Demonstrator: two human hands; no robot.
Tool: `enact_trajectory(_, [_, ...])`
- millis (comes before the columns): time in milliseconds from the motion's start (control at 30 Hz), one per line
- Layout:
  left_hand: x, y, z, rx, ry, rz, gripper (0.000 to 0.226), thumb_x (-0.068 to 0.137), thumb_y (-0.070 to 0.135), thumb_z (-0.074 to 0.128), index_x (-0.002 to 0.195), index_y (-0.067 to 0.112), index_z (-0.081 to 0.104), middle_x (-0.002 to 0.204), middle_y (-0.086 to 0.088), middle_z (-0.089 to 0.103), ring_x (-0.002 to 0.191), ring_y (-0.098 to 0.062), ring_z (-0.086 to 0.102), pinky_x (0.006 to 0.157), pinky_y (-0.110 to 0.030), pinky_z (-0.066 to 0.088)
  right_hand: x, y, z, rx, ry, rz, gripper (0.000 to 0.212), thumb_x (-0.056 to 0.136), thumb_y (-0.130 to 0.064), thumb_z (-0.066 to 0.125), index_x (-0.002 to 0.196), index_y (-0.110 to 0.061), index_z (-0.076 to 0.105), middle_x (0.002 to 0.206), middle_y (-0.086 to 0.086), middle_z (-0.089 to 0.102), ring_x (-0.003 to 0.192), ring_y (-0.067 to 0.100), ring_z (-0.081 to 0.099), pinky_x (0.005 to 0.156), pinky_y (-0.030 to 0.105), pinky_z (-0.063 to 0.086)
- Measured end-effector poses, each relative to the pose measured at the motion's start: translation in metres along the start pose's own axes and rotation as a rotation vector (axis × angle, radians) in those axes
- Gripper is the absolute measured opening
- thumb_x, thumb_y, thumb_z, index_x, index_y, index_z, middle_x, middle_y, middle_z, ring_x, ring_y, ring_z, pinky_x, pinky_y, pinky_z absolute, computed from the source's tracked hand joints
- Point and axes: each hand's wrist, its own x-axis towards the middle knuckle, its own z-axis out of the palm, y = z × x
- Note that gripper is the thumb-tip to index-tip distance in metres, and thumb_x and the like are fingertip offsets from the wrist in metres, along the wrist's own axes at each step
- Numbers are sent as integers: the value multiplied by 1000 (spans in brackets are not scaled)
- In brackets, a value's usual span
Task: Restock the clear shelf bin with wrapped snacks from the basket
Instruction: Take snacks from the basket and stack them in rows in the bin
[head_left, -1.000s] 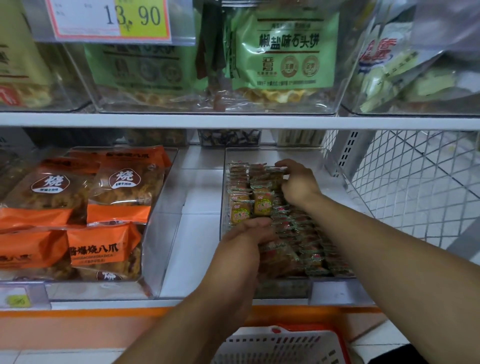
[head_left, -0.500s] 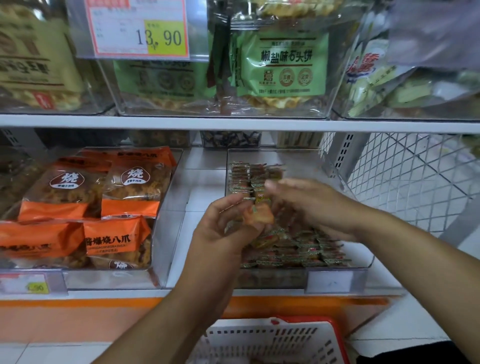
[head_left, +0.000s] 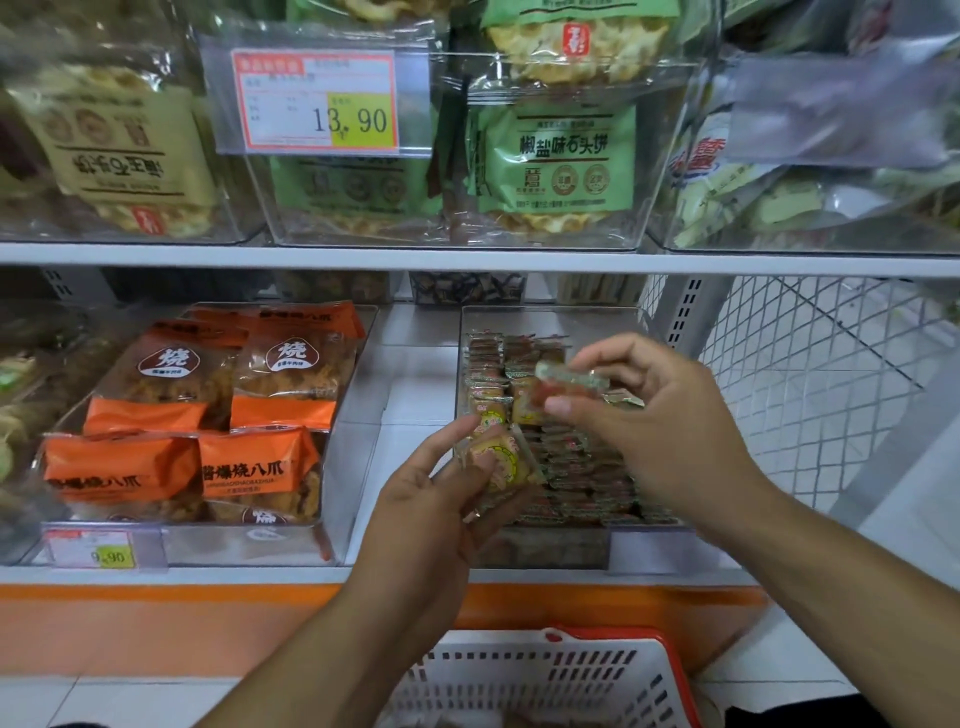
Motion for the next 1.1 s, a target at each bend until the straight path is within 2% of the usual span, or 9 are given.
enact_trajectory(100, [0, 3, 1, -78, -20, -3, 39, 83, 8, 63, 121, 8, 70, 106, -20, 76, 88, -29, 77, 65, -32, 63, -12, 7, 12, -324, -98, -332, 26, 77, -31, 84, 99, -41, 74, 105, -23, 72, 103, 0, 65, 87, 14, 51])
enact_trajectory(200, [3, 8, -3, -153, -55, -3, 34, 92, 14, 56, 122, 1, 67, 109, -18, 75, 84, -25, 73, 64, -33, 61, -20, 18, 20, -445, -253, -432, 30, 86, -37, 76, 115, -34, 74, 116, -22, 68, 118, -1, 56, 100, 14, 43])
enact_trajectory(367, [4, 7, -3, 0, -85, 48, 42, 79, 12, 64, 120, 6, 68, 104, -17, 76, 81, -22, 72, 66, -29, 61, -19, 18, 22, -323, -136, -254, 38, 83, -26, 81, 113, -44, 68, 107, -24, 65, 102, -2, 62, 81, 7, 47])
enact_trajectory(533, [4, 5, -2, -19, -90, 39, 27, 96, 13, 53, 114, 7, 73, 109, -17, 76, 85, -22, 74, 68, -30, 62, -16, 19, 25, -179, -137, 54, 44, 78, -36, 84, 115, -48, 64, 106, -19, 64, 93, -2, 64, 71, 13, 54])
enact_trajectory(633, [4, 7, -3, -40, -83, 64, 34, 105, 15, 42, 105, 10, 76, 111, -13, 76, 87, -22, 74, 70, -31, 62, -20, 22, 30, -38, -111, 204, 32, 84, -35, 79, 115, -39, 71, 99, -15, 73, 91, 1, 70, 70, 17, 56])
enact_trajectory(733, [3, 5, -2, -22, -101, 93, 45, 106, 12, 37, 93, 18, 80, 114, -9, 76, 91, -20, 74, 75, -29, 61, -23, 22, 39, 367, -160, 443, 25, 92, -29, 70, 116, -24, 75, 108, -3, 76, 101, 13, 72, 78, 27, 58])
enact_trajectory(900, [9, -5, 2, -29, -136, 129, 36, 104, 4, 34, 111, 9, 69, 118, -15, 74, 102, -21, 73, 77, -23, 59, -13, 17, 40, 754, -225, 610, 33, 86, -22, 70, 112, -2, 73, 104, 13, 75, 87, 18, 73, 68, 27, 59])
enact_trajectory(1000, [18, -10, 5, 158, -113, 159, 36, 105, 4, 41, 129, 18, 64, 121, -9, 74, 113, -17, 70, 90, -24, 55, 11, 28, 27, 555, -249, 568, 33, 89, -25, 70, 115, -5, 71, 103, 11, 75, 90, 20, 71, 77, 33, 57])
enact_trajectory(1100, [28, -17, 8, 711, -176, 247, 50, 102, 7, 52, 138, 40, 52, 124, 24, 68, 114, 6, 62, 88, -11, 49, 45, 56, 7, 32, -77, 442, 25, 94, -30, 69, 116, -17, 70, 108, 4, 75, 103, 26, 69, 95, 44, 54])
